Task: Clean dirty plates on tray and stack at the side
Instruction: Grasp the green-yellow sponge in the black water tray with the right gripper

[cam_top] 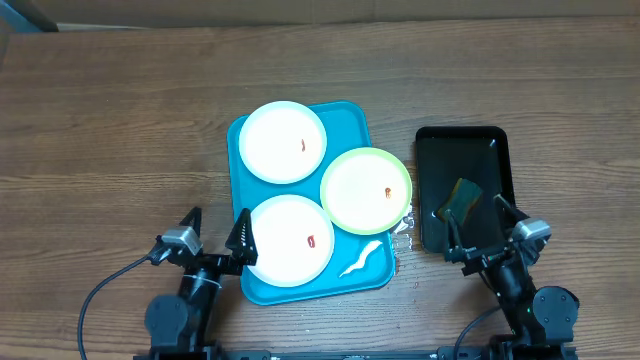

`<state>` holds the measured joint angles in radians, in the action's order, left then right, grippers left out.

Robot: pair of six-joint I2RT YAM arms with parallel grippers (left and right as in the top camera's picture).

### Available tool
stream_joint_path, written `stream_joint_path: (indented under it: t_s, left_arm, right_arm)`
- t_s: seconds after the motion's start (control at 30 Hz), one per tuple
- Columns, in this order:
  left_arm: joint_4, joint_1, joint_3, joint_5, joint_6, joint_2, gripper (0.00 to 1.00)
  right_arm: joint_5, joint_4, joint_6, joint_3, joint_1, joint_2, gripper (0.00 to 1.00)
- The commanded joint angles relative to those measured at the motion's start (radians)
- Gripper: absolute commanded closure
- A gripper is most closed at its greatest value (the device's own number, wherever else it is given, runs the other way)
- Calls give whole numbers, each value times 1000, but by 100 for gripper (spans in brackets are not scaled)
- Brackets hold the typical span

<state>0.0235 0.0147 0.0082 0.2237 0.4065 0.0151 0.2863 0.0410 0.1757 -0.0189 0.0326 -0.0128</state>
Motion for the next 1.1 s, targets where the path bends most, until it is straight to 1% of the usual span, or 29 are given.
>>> stream_joint_path:
  t_s: [0.0,0.07,0.17,0.23,0.37,0.43,0.53,0.63,0.73,0.8,0.9,0.93,0.97,1.0,1.07]
  left_arm:
    - [49,-2,28,92,21,-11,0]
    - [31,-2,78,92,21,-7,0]
    - [-66,-2,193,92,16,34,0]
    - [-141,-2,288,95,15,94,0]
    - [-270,-2,498,143,-7,272,0]
    - [-386,-2,631,163,-7,389,0]
    - [-616,-2,846,170,-7,584,0]
    - [-813,-2,1040,170,-22,770,0]
    - [-962,-2,1190,170,-64,927,0]
    - [-1046,-2,1262,171,-91,1014,0]
    - [-1142,-2,1306,200,-92,1109,0]
    - [-1165,-2,1305,236,-91,1135,0]
    - [-1180,-2,1304,261,-89,1153,0]
    - [-1196,-2,1304,288,-90,1173,0]
    - [-1215,-3,1304,306,-103,1212,0]
  right_arm:
    - [56,32,124,-80,-4,7,0]
    - [56,98,133,-147,-4,-13,0]
    - [56,201,133,-262,-4,-97,0]
    - [56,272,132,-353,-4,-187,0]
    - [84,437,132,-597,-4,-447,0]
    - [90,543,131,-739,-4,-581,0]
    - [90,759,113,-995,-4,-789,0]
    - [90,976,79,-1244,-4,-974,0]
    - [114,1084,93,-1408,-4,-1106,0]
    - [131,1128,93,-1466,-4,-1172,0]
    - [105,1147,80,-1471,-4,-1236,1]
    - [68,1171,88,-1464,-4,-1262,14]
    - [34,1190,103,-1455,-4,-1283,19]
    - [-19,1213,136,-1439,-4,-1308,20]
    - [-129,1236,202,-1386,-4,-1360,19]
